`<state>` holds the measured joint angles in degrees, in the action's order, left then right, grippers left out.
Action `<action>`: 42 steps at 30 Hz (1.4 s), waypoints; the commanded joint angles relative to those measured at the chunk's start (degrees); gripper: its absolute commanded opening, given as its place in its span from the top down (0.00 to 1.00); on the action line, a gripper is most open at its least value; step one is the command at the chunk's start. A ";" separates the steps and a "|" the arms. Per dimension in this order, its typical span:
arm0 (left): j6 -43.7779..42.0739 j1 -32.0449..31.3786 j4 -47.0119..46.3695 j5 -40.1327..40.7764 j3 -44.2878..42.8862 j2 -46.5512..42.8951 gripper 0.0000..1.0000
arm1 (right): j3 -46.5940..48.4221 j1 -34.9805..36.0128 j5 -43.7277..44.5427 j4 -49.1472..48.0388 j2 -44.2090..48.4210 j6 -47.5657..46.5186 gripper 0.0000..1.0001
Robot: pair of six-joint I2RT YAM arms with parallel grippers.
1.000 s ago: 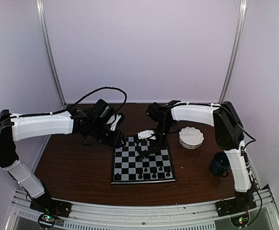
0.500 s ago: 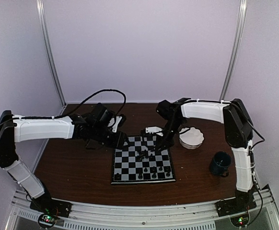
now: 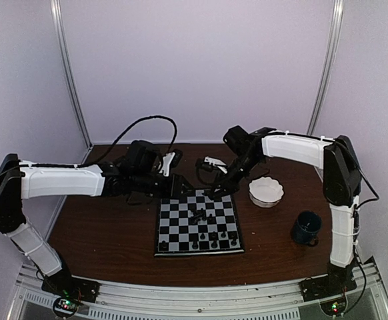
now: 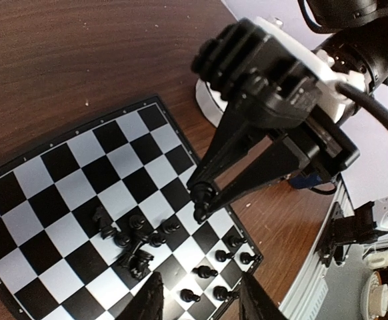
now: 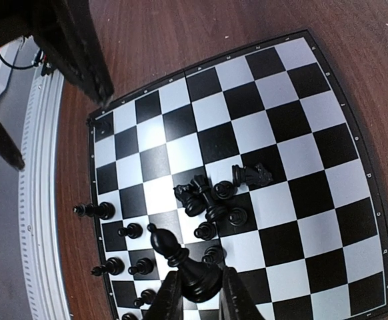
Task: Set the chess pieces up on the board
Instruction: Pass from the right arm to the left
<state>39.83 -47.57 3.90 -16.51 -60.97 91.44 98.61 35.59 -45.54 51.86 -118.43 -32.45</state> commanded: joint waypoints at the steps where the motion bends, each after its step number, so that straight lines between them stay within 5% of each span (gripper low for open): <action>1: 3.23 -0.21 -7.62 -3.43 0.52 1.90 0.62 | -1.16 -0.44 -4.47 -1.74 3.43 3.88 0.85; 26: 6.31 -0.94 -12.29 -7.97 -4.75 9.95 0.67 | -2.71 -0.44 -5.69 -2.94 5.32 5.29 0.85; 42: 7.33 -0.94 -14.80 -9.04 -5.39 11.65 0.81 | -3.50 -0.44 -5.83 -3.03 5.56 5.18 0.84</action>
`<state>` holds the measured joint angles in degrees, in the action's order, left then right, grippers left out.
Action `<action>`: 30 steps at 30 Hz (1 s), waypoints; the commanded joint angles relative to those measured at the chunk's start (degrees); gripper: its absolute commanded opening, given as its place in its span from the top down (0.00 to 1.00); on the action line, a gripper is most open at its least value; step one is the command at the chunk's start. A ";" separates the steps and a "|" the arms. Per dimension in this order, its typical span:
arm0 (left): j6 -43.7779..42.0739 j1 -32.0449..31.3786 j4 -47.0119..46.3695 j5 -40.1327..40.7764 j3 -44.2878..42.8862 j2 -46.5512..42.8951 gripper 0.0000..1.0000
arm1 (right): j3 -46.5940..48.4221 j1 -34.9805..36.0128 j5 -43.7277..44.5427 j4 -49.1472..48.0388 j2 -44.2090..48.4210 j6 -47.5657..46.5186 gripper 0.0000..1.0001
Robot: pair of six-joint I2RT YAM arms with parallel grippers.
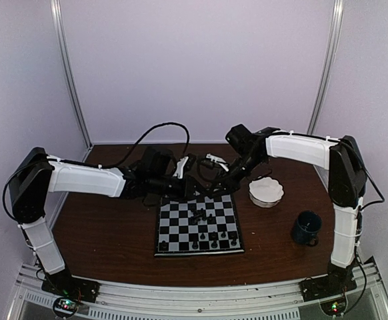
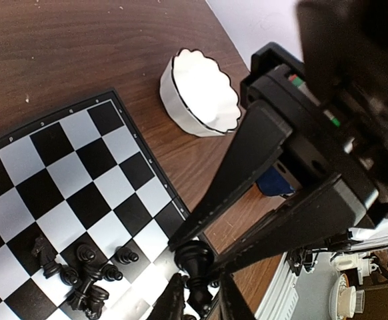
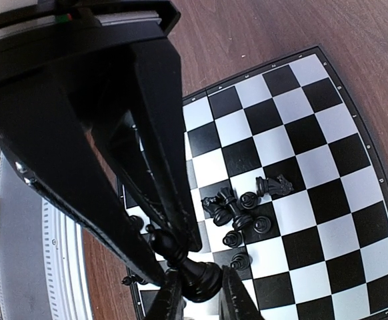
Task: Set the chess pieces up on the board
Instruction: Pass from the right arm to the left, then place the bishop on f8.
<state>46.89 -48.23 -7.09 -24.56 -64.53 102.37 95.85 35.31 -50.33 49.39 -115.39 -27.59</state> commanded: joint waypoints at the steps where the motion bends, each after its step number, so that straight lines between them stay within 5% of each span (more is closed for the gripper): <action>1: 0.28 -0.29 -3.94 -1.02 -1.75 0.81 0.83 | -0.82 -0.18 -1.01 -0.65 2.55 0.27 0.84; 9: -0.32 -0.29 -3.57 -0.87 -1.78 0.36 0.94 | -1.02 -0.15 -1.00 -0.72 3.11 0.39 0.83; 12: -2.20 -0.31 -0.06 -0.50 -2.63 -0.60 0.96 | -0.36 -0.40 -0.75 1.93 4.33 -2.02 0.72; 20: -18.78 -1.52 34.14 2.24 -12.83 -6.84 0.96 | -2.27 -10.61 -3.21 12.53 16.31 -10.04 0.52; 26: -30.53 -6.36 60.38 10.01 -20.39 -5.93 0.96 | -15.04 -15.41 -2.55 5.18 24.12 -6.40 0.51; 30: -33.19 -10.42 69.16 16.14 -22.56 -3.63 0.96 | -21.66 -15.44 -0.08 -0.29 27.70 -4.31 0.50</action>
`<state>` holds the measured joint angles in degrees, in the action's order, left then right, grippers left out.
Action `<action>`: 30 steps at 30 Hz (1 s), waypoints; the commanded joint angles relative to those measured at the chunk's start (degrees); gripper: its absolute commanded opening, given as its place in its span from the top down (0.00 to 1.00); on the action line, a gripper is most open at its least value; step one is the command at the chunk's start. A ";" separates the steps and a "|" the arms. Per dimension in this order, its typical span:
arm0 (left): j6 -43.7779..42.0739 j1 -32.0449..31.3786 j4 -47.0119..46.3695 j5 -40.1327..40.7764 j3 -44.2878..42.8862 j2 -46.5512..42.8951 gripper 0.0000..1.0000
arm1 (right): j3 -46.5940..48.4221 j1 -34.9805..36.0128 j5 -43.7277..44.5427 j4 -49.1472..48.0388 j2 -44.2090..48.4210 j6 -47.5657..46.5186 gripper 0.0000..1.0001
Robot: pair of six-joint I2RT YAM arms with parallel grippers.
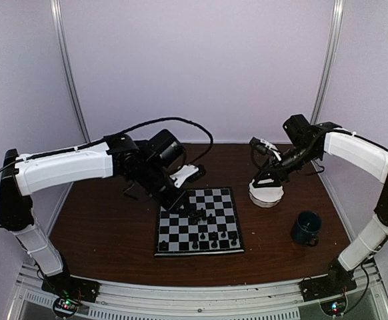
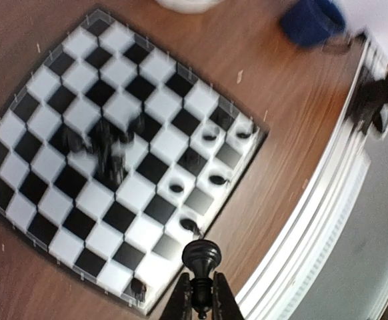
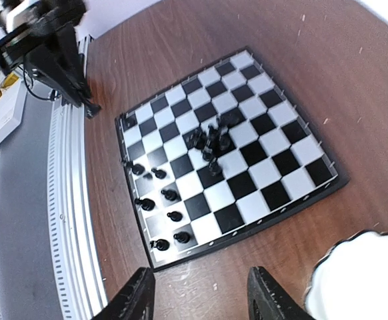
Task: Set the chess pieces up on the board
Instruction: Place the bishop on f8.
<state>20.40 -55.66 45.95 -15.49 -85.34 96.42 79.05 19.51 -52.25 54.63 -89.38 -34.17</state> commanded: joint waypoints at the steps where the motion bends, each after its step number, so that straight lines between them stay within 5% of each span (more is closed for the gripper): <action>1: -6.77 -3.86 17.01 7.47 -1.84 2.89 0.96 | -6.12 0.36 2.95 -6.21 2.34 2.28 0.49; 30: 1.30 -6.83 9.90 10.09 -1.74 14.32 0.95 | -6.74 0.40 2.51 -6.33 0.09 1.19 0.48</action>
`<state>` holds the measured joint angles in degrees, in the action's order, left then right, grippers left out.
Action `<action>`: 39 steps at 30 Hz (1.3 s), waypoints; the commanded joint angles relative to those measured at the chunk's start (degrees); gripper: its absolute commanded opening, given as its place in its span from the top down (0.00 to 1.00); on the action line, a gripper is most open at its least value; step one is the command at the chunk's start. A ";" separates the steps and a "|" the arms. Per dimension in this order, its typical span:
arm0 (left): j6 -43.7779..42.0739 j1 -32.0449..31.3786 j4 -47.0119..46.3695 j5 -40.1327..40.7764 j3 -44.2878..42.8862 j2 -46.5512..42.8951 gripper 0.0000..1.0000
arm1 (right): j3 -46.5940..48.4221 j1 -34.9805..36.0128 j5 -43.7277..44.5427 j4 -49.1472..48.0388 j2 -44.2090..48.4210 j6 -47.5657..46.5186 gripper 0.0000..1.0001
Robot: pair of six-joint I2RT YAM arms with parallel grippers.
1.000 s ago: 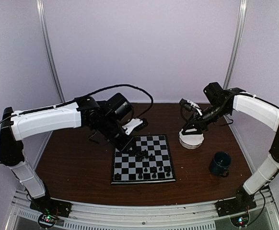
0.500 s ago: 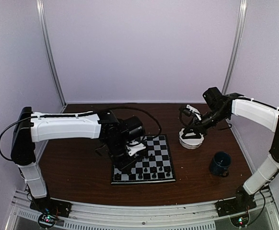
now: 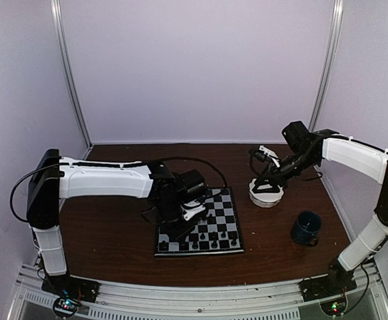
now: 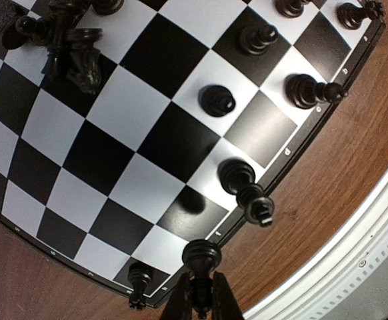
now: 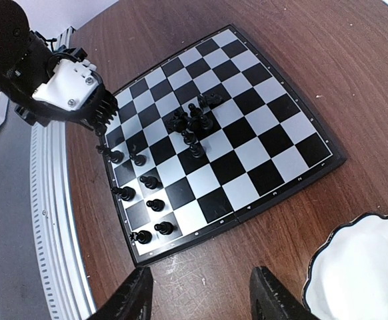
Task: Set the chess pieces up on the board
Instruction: Place the bishop on f8.
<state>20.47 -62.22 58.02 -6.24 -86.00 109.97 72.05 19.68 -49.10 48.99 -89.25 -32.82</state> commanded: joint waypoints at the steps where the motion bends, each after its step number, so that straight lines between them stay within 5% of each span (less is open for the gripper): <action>1: 1.24 -0.20 -2.11 1.06 -1.16 1.03 0.95 | 0.32 0.25 -0.76 -0.66 -0.13 -0.08 0.48; 39: 0.63 -0.06 -2.44 1.09 -1.61 5.31 0.92 | 0.79 0.27 -1.50 -0.04 -1.37 -0.05 0.48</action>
<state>21.15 -62.22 56.45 -5.98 -86.67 114.52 72.05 19.68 -49.47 49.04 -90.30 -32.80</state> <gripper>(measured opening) 0.089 0.525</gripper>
